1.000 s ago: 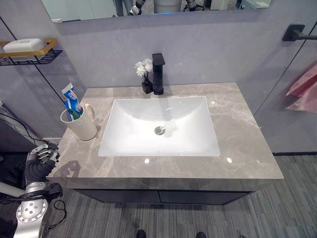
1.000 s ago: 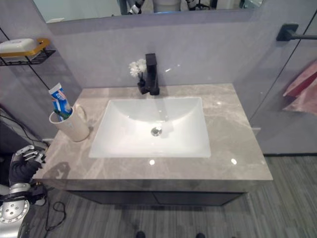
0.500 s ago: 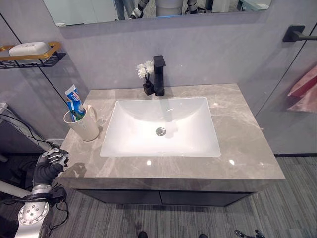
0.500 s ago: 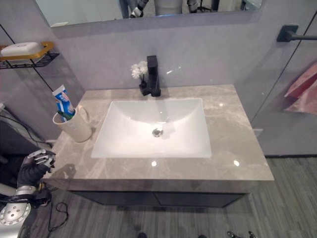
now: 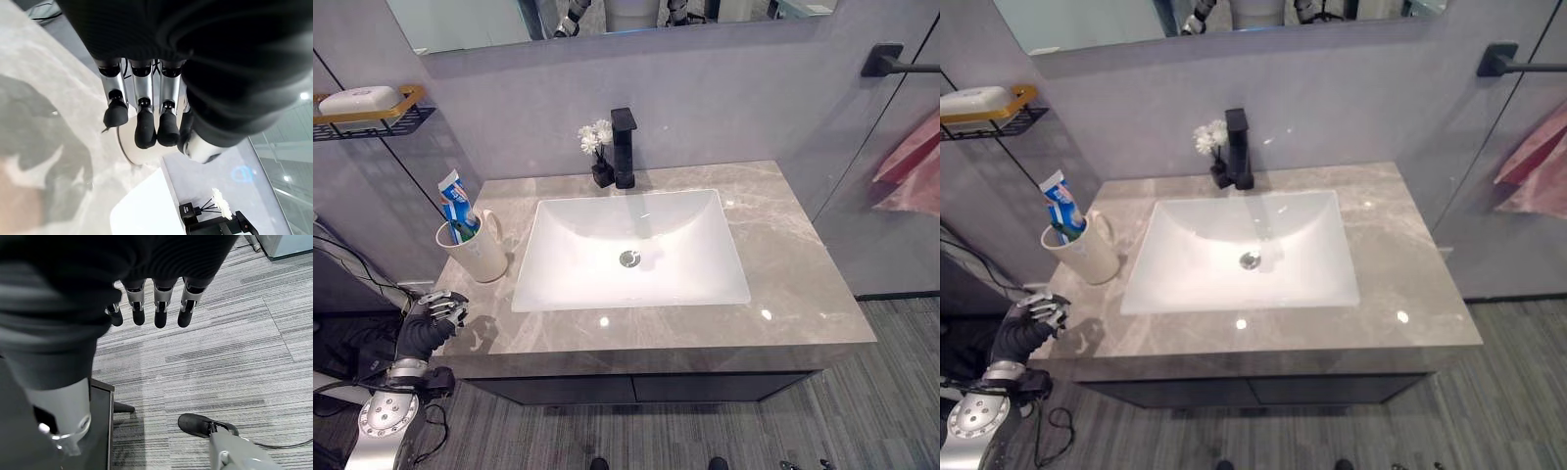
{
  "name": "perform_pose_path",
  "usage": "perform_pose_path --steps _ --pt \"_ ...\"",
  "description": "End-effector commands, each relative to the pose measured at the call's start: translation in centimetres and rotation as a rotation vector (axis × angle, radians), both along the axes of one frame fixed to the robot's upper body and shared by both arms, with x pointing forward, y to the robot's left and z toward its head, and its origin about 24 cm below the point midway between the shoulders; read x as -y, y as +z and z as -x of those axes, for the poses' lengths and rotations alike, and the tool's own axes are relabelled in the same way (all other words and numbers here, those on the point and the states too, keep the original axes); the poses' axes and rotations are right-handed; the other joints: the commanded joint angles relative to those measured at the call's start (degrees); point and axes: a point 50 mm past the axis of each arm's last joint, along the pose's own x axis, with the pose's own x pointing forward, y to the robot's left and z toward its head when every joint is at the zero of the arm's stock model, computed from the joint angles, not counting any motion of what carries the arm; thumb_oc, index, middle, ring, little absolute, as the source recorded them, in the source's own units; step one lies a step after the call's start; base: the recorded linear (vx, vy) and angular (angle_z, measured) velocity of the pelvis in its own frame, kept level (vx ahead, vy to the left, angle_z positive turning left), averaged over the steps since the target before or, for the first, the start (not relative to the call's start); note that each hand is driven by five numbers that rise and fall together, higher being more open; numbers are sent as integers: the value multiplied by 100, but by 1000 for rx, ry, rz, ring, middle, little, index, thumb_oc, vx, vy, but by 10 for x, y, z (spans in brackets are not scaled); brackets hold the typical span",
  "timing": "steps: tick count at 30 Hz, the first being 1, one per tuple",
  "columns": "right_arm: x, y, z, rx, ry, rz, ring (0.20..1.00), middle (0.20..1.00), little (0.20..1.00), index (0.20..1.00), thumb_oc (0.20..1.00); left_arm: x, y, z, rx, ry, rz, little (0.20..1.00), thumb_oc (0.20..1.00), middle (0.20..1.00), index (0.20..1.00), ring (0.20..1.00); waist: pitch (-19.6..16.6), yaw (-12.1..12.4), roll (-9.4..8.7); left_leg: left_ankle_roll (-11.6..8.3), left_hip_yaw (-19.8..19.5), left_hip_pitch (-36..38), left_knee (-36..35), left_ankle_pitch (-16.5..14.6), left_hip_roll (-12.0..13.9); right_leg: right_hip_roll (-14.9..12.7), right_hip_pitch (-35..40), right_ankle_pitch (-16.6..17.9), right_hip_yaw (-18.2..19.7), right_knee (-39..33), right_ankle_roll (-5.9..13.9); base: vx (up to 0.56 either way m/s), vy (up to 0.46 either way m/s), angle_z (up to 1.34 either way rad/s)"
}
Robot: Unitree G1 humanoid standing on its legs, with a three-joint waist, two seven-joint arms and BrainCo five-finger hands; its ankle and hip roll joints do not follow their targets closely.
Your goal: Put brush and paste in cup on sink, flatten towel.
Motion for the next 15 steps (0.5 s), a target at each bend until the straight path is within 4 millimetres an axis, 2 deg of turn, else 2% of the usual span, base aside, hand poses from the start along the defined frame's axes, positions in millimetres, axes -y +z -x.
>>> perform_pose_path --steps 1,3,4,5,7,8,9,12,14,15 --pt "-2 6 -33 49 133 17 1000 1000 1000 1000 1000 -4 43 -13 165 -38 -66 200 200 200 200 200 286 -4 11 324 54 59 57 -64 -164 -127 -397 579 -156 1549 164 -39 221 -36" --pt "-11 3 -34 41 169 -8 1000 1000 1000 1000 1000 -5 40 -15 159 -31 -59 200 200 200 200 200 349 -157 44 328 15 107 57 -91 -139 536 -737 39 149 1667 -51 21 105 -33" --pt "-15 1 -32 33 180 -19 1000 1000 1000 1000 1000 -7 38 -14 153 -24 -57 200 200 200 200 200 343 -137 44 324 66 88 57 -72 -150 694 -859 -45 82 1539 -137 51 55 -32" --pt "-18 -1 -31 20 190 -27 1000 1000 1000 1000 1000 -10 35 -13 144 -6 -53 200 200 200 200 200 322 -83 17 323 165 102 57 -86 -190 711 -829 -61 -212 1323 -200 57 25 -15" --pt "-21 -4 -27 2 195 -37 1000 1000 1000 1000 1000 -13 32 -11 130 18 -45 200 200 200 200 200 315 -138 54 331 136 169 57 -123 -233 864 -891 -74 -384 1136 -307 84 -3 -1" --pt "-21 -4 -24 -11 199 -37 1000 1000 1000 1000 1000 -13 31 -11 129 21 -42 200 200 200 200 200 325 -171 79 325 92 246 57 -152 -240 891 -800 -151 -328 1107 -296 140 -61 -2" --pt "-20 -5 -23 -21 202 -31 1000 1000 1000 1000 1000 -11 24 -9 114 21 -15 200 200 200 200 200 312 -168 67 304 72 292 135 -157 -251 1034 -579 -220 -177 854 -376 113 -64 1" --pt "-16 -3 -24 -21 193 -18 1000 1000 1000 1000 1000 -9 20 -6 108 18 7 200 200 200 200 200 223 -129 73 259 155 263 278 -220 -253 1046 -434 -187 -241 619 -387 97 -56 8" --pt "-11 0 -27 1 177 -7 1000 1000 1000 1000 1000 -7 20 -7 115 13 21 200 200 200 200 200 237 -148 67 132 184 43 933 -268 -223 1080 -268 -190 -204 416 -437 59 -79 9" --pt "-5 5 -35 30 188 18 1000 1000 1000 1000 1000 -3 20 -11 136 6 54 200 200 200 200 200 388 -125 22 -128 162 -395 1775 -70 -133 1027 -169 -211 -256 370 -515 -24 -75 11"
